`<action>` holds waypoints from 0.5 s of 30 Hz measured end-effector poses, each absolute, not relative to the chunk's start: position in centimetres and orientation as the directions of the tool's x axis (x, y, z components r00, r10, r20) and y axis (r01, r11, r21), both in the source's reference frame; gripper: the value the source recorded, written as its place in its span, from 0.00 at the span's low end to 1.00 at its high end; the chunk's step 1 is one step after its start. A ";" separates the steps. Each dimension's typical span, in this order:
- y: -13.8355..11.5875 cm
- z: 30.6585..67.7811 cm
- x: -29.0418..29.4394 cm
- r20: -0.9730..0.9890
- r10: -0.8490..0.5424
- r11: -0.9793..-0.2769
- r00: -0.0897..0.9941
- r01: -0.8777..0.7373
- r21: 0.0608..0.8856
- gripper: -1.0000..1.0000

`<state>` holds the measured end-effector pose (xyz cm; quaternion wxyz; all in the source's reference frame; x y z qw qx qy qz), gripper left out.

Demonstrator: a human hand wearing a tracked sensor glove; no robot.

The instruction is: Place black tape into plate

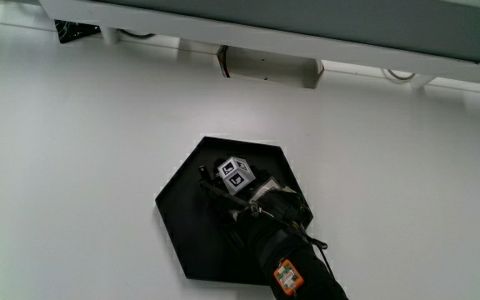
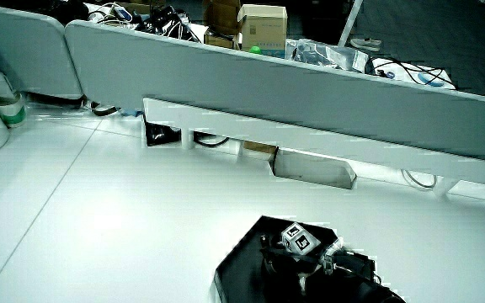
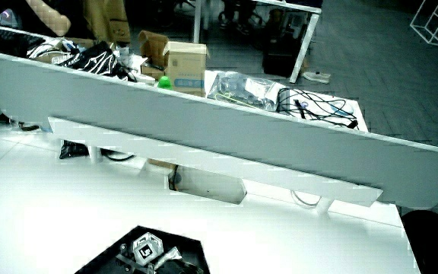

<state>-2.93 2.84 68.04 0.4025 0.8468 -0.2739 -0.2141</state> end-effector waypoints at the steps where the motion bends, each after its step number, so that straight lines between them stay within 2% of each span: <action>1: 2.9 68.2 -2.7 -0.151 -0.636 -0.523 0.757 -0.279 0.805 0.42; 6: 3.1 68.5 -1.4 -0.139 -0.603 -0.551 0.785 -0.284 0.784 0.21; 7: 3.7 74.4 -0.9 -0.092 -0.621 -0.366 0.779 -0.184 0.912 0.17; 8: 3.2 68.9 -0.7 -0.120 -0.594 -0.541 0.796 -0.285 0.791 0.12; 10: 3.3 68.2 0.0 -0.127 -0.572 -0.580 0.810 -0.290 0.761 0.04; 11: 3.4 68.2 0.5 -0.114 -0.567 -0.578 0.816 -0.296 0.761 0.00; 15: 3.9 66.8 2.0 -0.021 -0.522 -0.608 0.853 -0.354 0.710 0.00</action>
